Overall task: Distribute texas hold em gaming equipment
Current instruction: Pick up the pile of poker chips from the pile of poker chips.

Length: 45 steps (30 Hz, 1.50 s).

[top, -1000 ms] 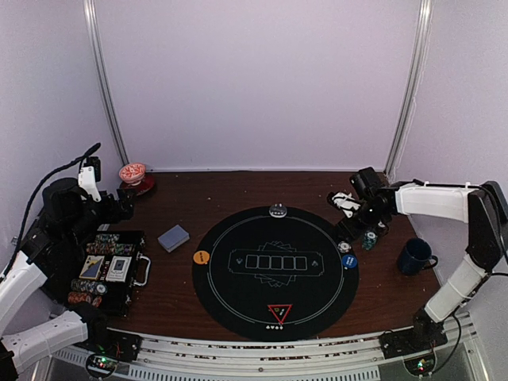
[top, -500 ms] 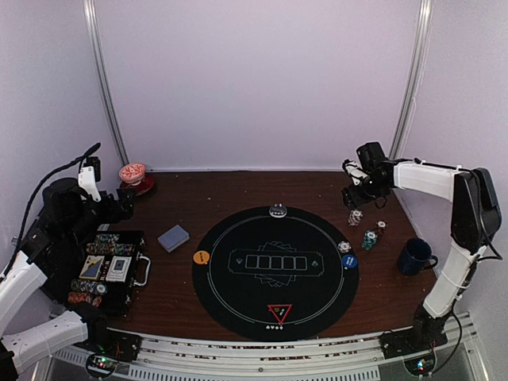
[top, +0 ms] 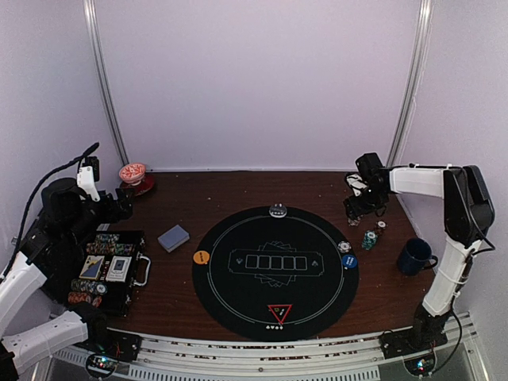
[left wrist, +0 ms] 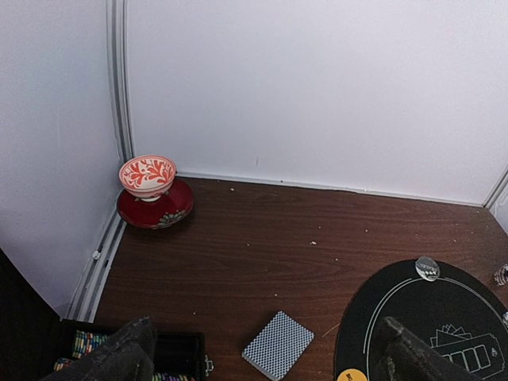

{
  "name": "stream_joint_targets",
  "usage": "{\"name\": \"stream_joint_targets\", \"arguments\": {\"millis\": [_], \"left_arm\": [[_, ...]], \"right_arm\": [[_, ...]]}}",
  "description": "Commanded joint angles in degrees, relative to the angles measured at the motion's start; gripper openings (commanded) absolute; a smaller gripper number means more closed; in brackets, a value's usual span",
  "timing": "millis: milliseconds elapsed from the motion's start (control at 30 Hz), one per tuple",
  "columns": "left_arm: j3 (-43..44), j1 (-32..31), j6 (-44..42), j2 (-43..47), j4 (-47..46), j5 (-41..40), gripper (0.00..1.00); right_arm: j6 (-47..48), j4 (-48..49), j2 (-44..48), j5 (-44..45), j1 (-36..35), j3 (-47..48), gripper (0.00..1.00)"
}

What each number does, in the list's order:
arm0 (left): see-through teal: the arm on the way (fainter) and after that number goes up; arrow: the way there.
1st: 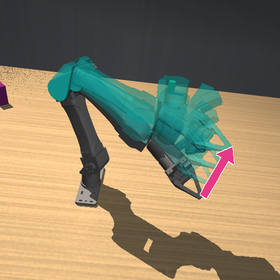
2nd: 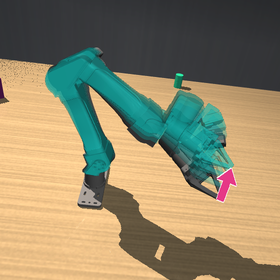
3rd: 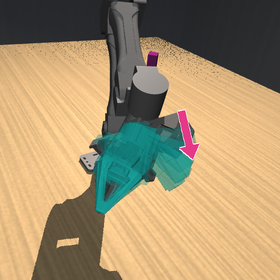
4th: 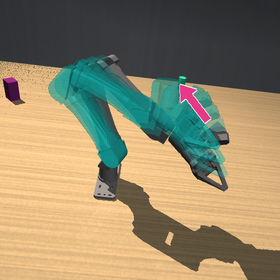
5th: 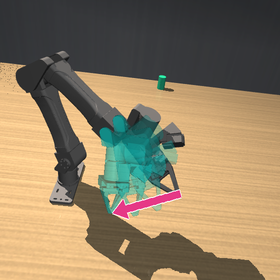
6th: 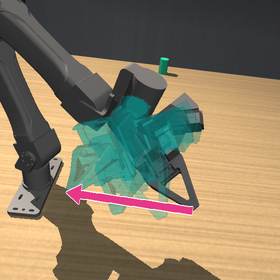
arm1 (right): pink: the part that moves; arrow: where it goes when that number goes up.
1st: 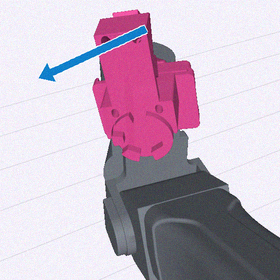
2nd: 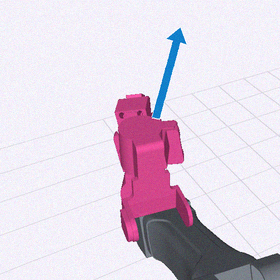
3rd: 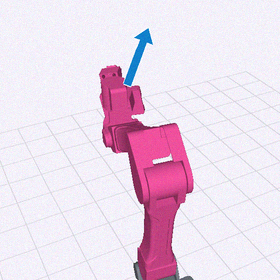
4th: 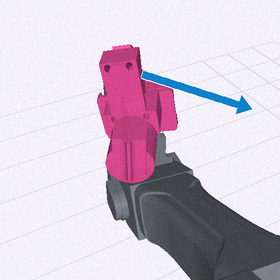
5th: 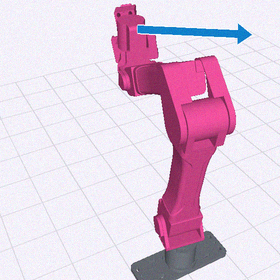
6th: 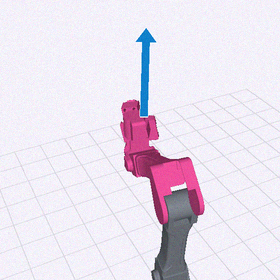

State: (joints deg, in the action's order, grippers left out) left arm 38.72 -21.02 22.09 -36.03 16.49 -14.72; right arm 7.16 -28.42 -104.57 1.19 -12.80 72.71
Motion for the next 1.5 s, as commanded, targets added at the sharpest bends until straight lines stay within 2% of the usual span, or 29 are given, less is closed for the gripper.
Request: {"name": "stream_joint_targets", "arguments": {"millis": [0, 1133, 1467], "left_arm": [[-0.4, 0.5, 0.5, 0.4, -2.5, 0.4, 0.98], [-0.4, 1.0, 0.8, 0.5, -2.5, 1.0, 0.98], [-0.4, 1.0, 0.8, 0.5, -2.5, 1.1, 0.98]], "right_arm": [[-0.1, 1.0, -1.4, -2.6, 0.7, -0.8, 0.72], [-2.9, 6.1, -3.7, 2.3, 1.5, -2.4, 0.59], [-2.6, 6.0, -3.3, -0.6, 1.7, -2.5, 0.47]]}}
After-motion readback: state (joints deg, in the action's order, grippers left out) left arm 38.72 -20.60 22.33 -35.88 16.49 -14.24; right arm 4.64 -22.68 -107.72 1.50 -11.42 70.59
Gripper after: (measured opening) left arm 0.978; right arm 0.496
